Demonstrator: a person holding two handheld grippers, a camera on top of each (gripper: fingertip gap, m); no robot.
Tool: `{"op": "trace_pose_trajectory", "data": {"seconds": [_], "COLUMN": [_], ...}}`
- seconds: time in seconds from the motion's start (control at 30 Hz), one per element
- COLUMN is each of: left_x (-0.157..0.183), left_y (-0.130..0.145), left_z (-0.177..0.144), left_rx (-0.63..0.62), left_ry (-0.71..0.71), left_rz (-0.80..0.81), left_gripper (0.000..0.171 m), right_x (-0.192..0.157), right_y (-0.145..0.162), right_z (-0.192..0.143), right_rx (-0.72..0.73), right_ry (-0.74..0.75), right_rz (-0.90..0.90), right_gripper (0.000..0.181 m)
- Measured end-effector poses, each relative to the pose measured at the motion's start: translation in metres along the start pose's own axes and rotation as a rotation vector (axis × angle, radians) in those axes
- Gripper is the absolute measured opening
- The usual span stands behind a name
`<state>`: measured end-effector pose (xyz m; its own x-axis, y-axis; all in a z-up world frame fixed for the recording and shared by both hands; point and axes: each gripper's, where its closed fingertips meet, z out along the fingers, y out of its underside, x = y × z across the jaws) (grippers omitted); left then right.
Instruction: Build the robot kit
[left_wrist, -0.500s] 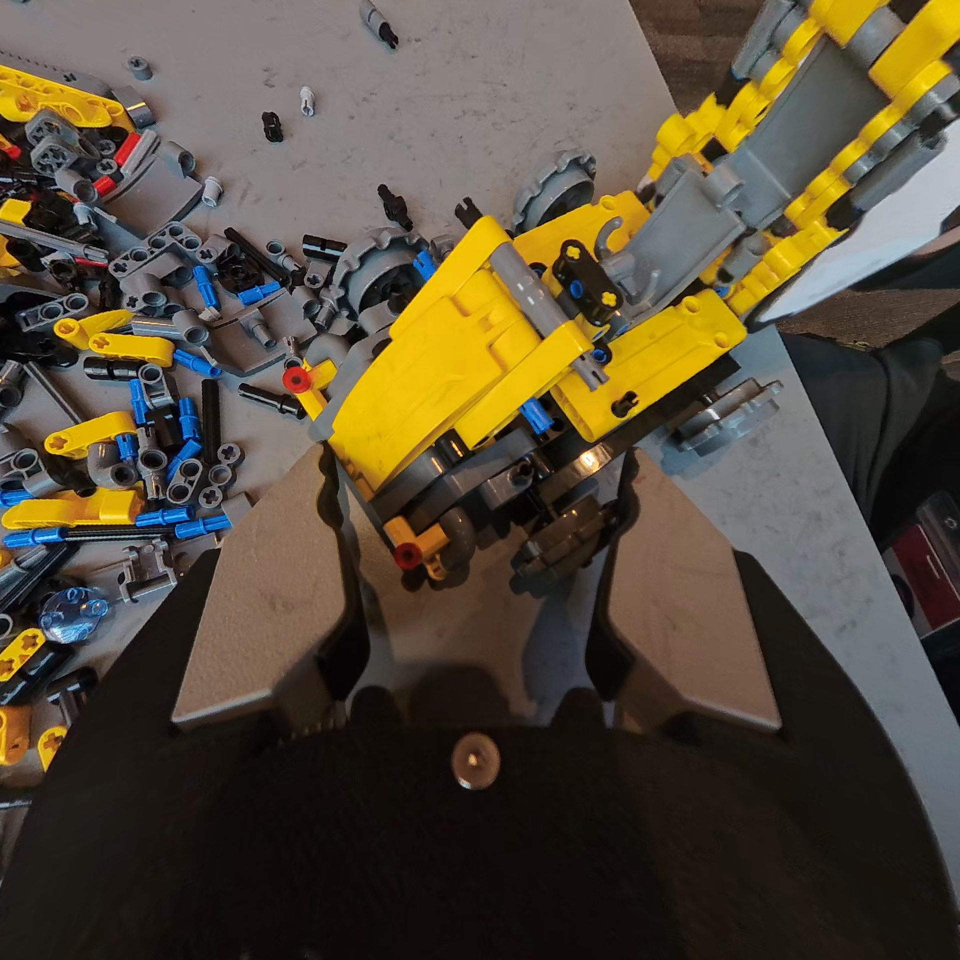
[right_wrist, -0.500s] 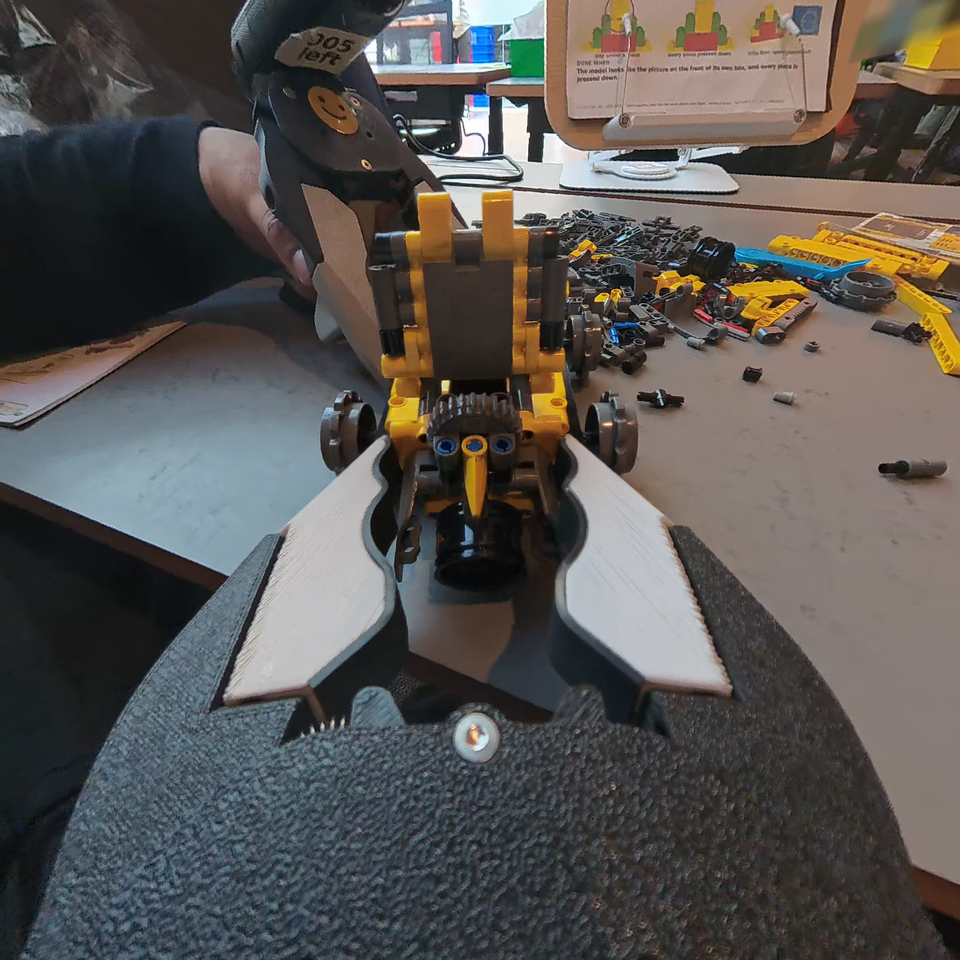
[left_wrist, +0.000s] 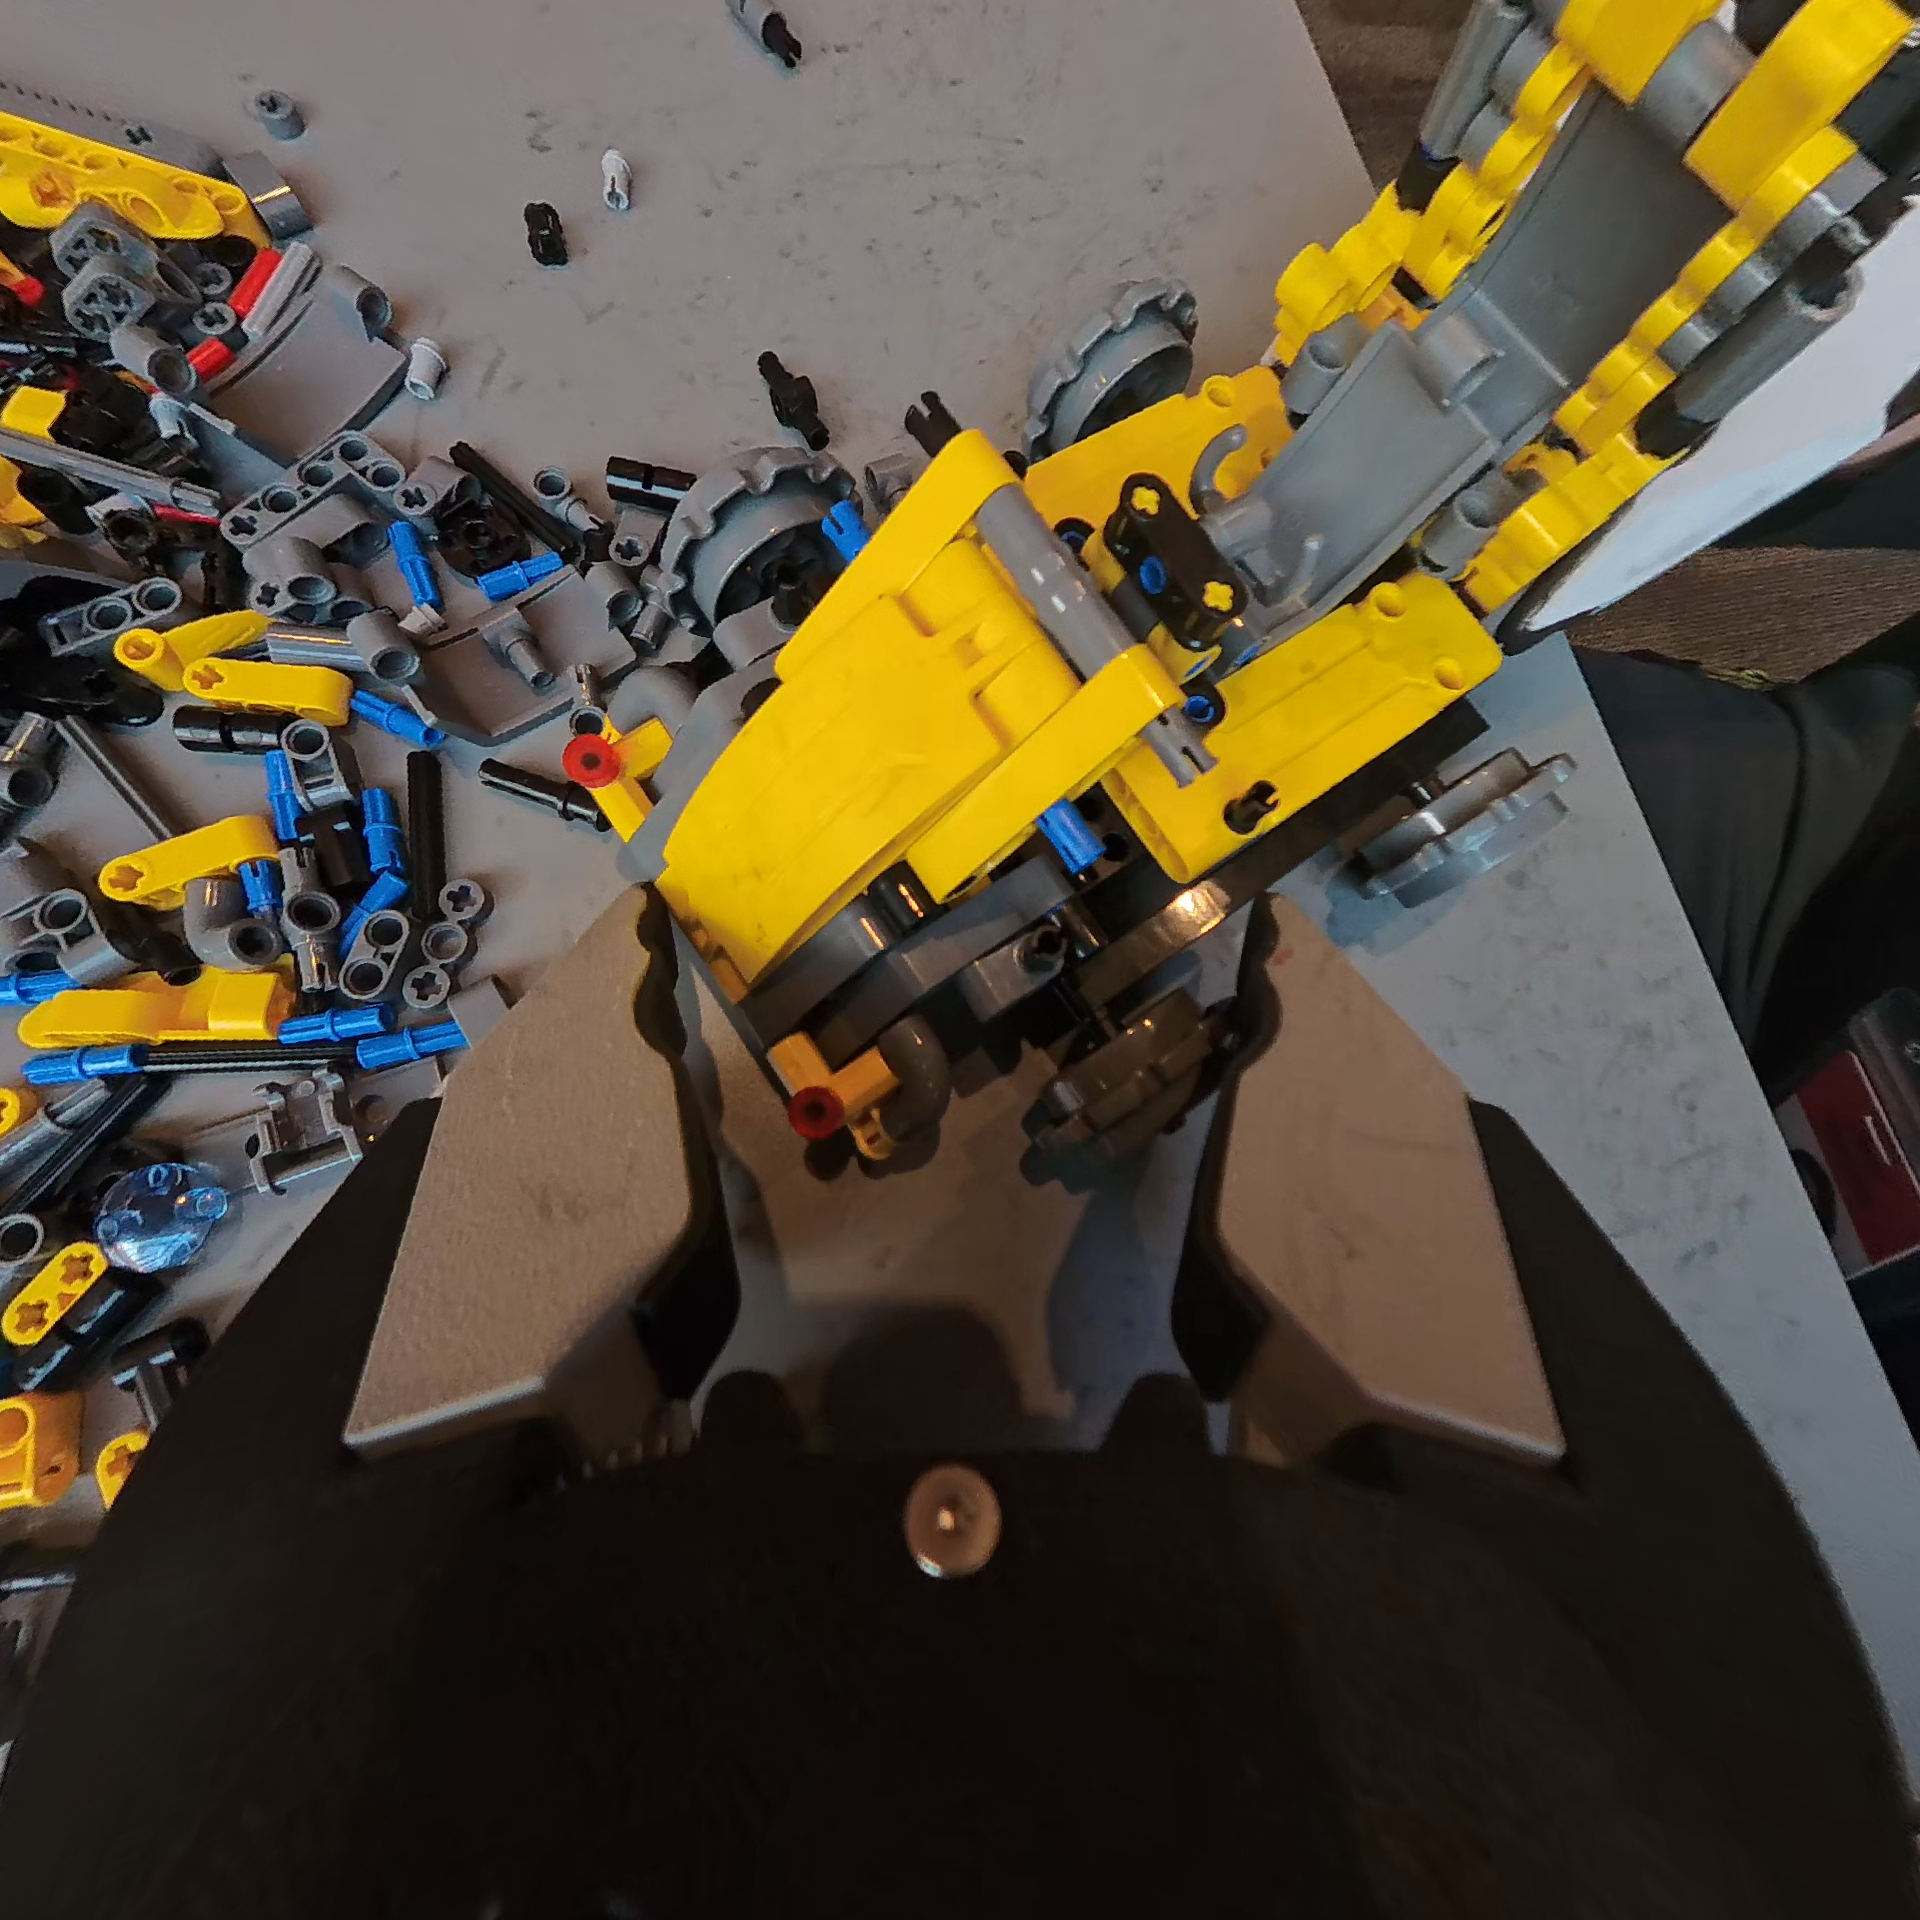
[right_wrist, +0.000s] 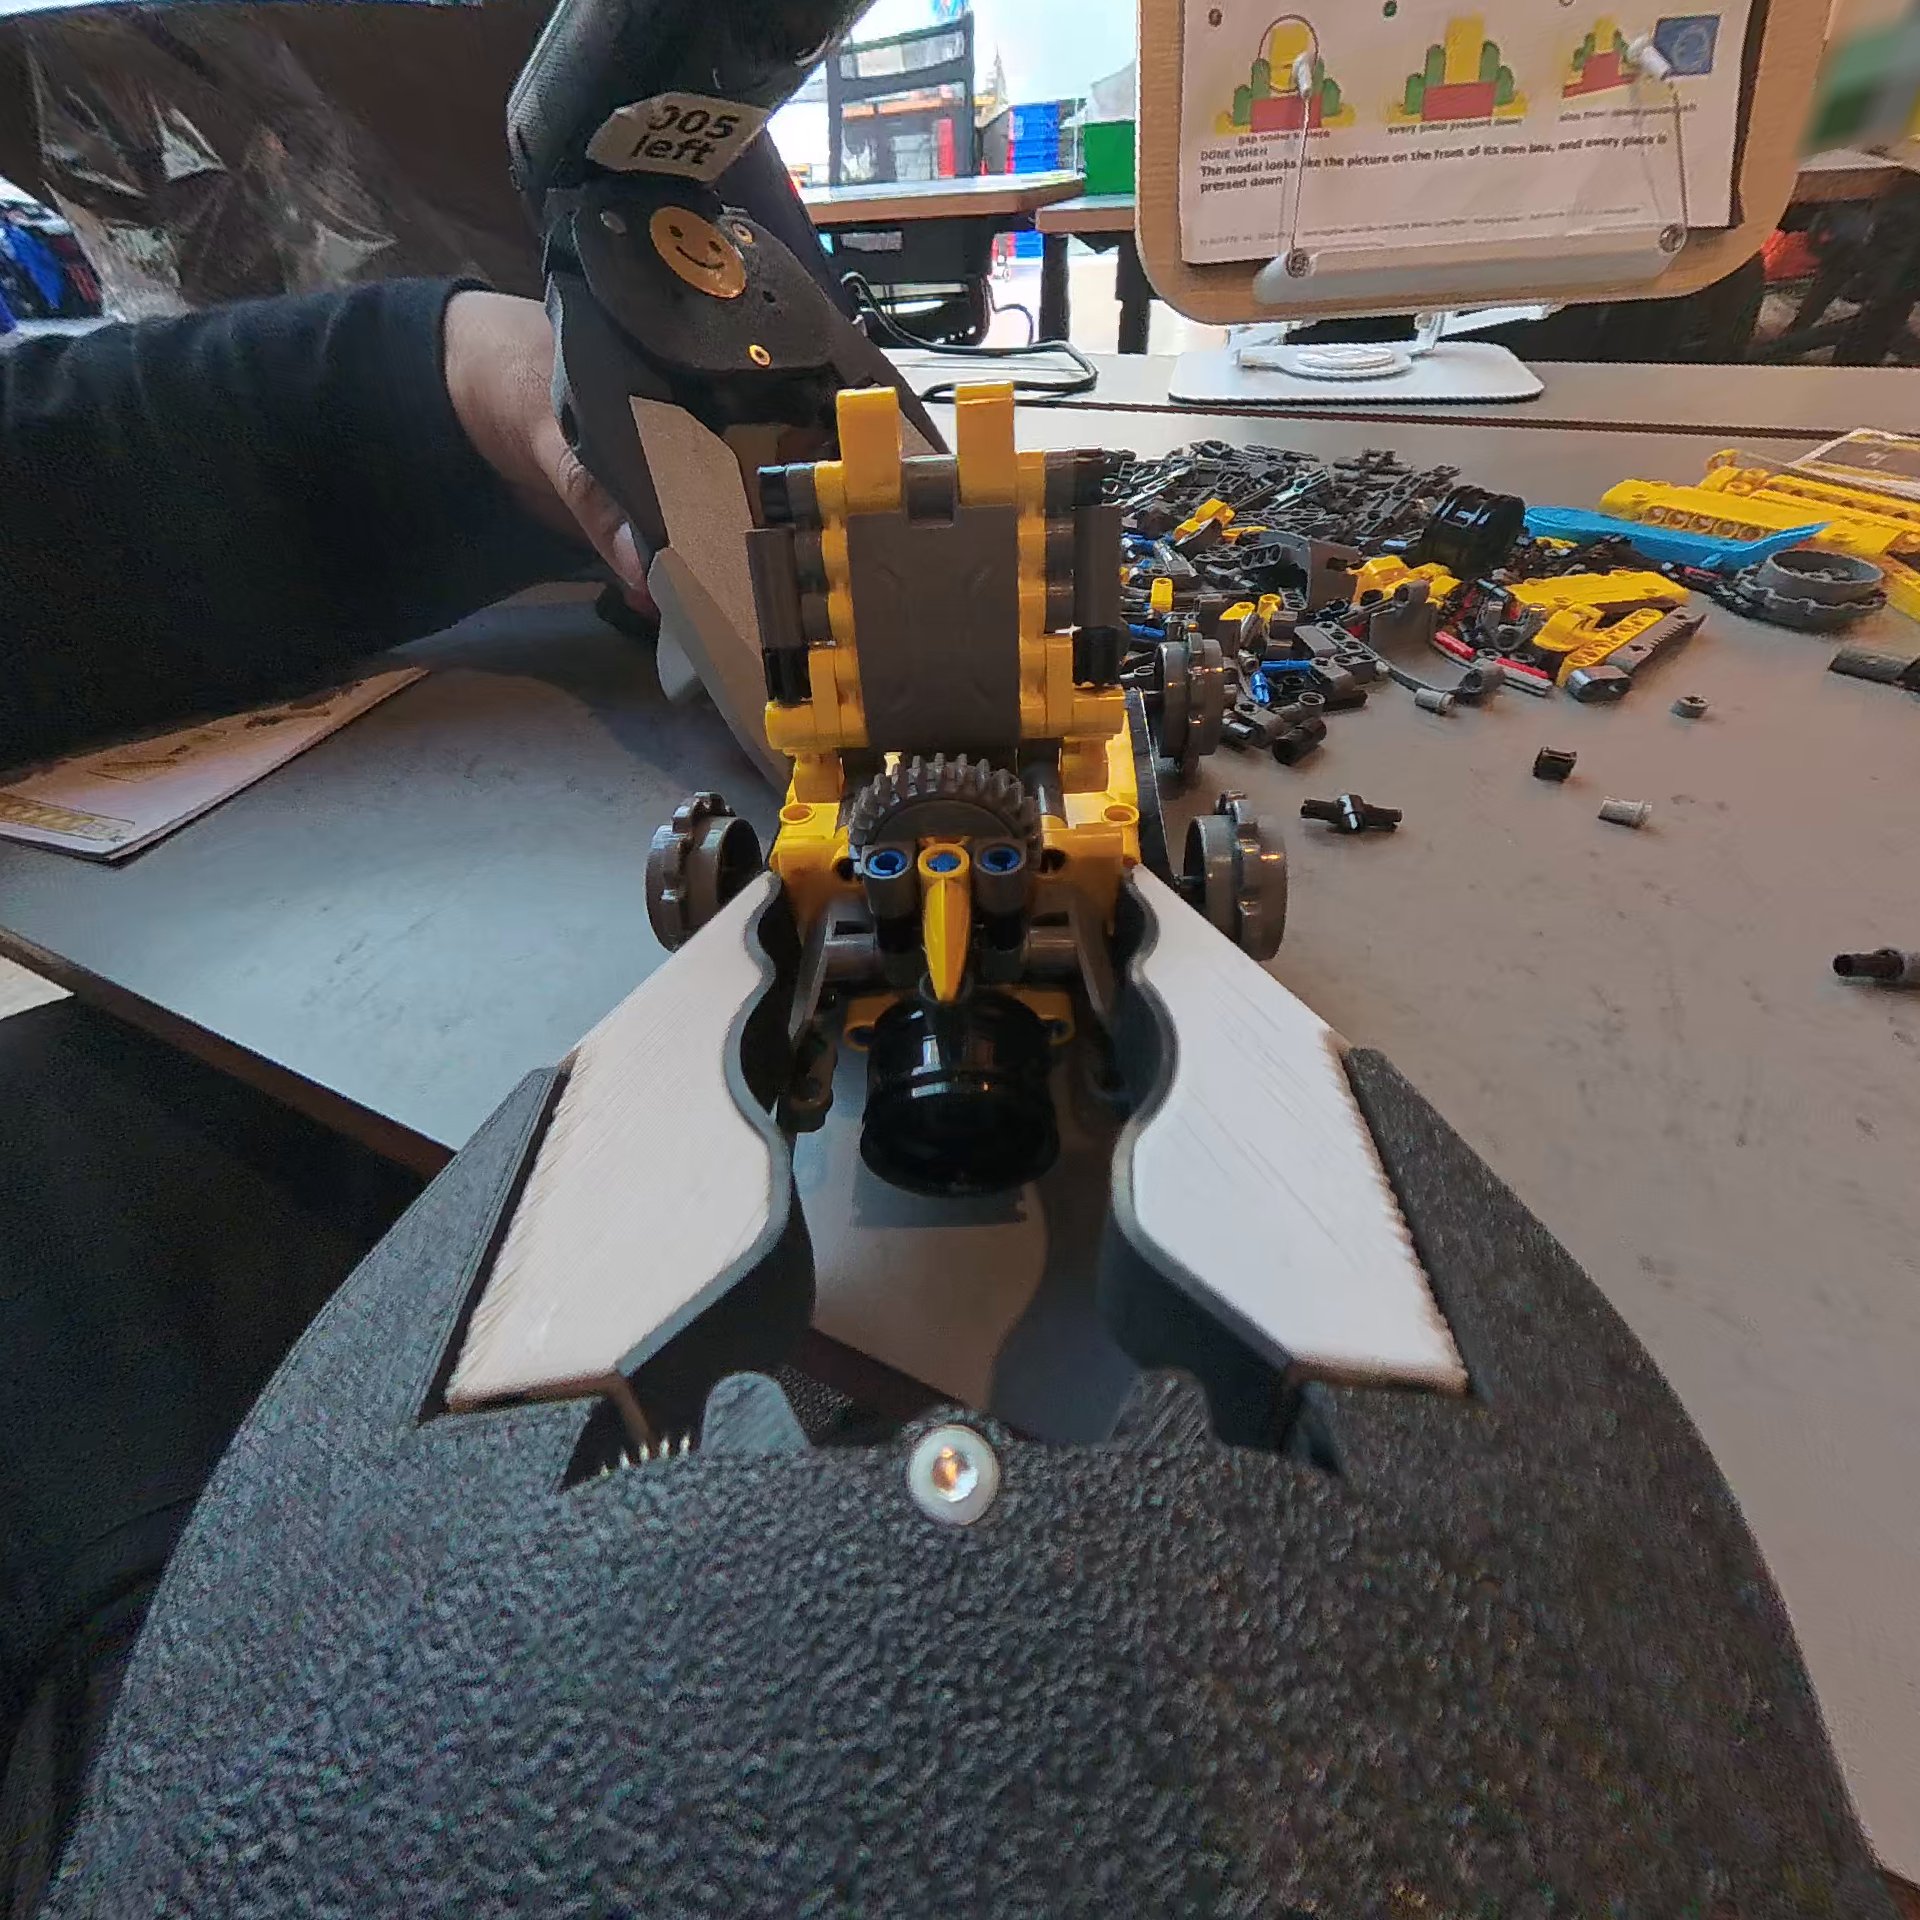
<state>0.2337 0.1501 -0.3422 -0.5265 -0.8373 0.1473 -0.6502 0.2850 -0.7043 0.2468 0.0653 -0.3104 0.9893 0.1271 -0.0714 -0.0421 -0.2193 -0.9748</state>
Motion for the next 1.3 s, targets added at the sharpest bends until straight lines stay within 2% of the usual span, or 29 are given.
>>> {"op": "trace_pose_trajectory", "data": {"seconds": [0.37,0.57,0.67,0.73,0.9,1.0,1.1,1.23,1.3], "left_x": [-0.001,-0.008,-0.01,-0.005,0.029,0.06,0.084,0.093,0.093], "left_y": [-0.004,-0.008,-0.008,-0.01,-0.031,-0.039,-0.042,-0.025,-0.019], "left_z": [-0.008,-0.023,-0.037,-0.047,-0.066,-0.06,-0.036,-0.01,-0.006], "left_rx": [0.003,-0.009,-0.065,-0.1,-0.077,-0.062,0.002,0.039,0.08], "left_ry": [0.016,-0.04,-0.09,-0.121,-0.178,-0.183,-0.231,-0.391,-0.456], "left_rz": [-0.058,-0.057,-0.07,-0.077,-0.062,-0.068,-0.127,-0.16,-0.168], "left_gripper": [0.104,0.107,0.109,0.108,0.105,0.102,0.095,0.089,0.077], "right_x": [-0.001,0.0,-0.001,-0.001,-0.001,-0.001,-0.001,-0.001,-0.002], "right_y": [0.0,0.0,0.0,0.0,0.0,-0.001,-0.001,-0.001,-0.003], "right_z": [0.002,0.003,0.003,0.003,0.003,0.003,0.004,0.004,0.002], "right_rx": [-0.019,-0.026,-0.017,-0.013,-0.016,-0.008,-0.012,-0.003,0.004], "right_ry": [0.021,0.026,0.018,0.013,0.006,-0.009,-0.024,-0.028,-0.055], "right_rz": [-0.037,-0.031,-0.022,-0.025,-0.022,-0.014,-0.01,-0.008,0.018], "right_gripper": [0.06,0.06,0.06,0.06,0.06,0.06,0.06,0.06,0.06]}}
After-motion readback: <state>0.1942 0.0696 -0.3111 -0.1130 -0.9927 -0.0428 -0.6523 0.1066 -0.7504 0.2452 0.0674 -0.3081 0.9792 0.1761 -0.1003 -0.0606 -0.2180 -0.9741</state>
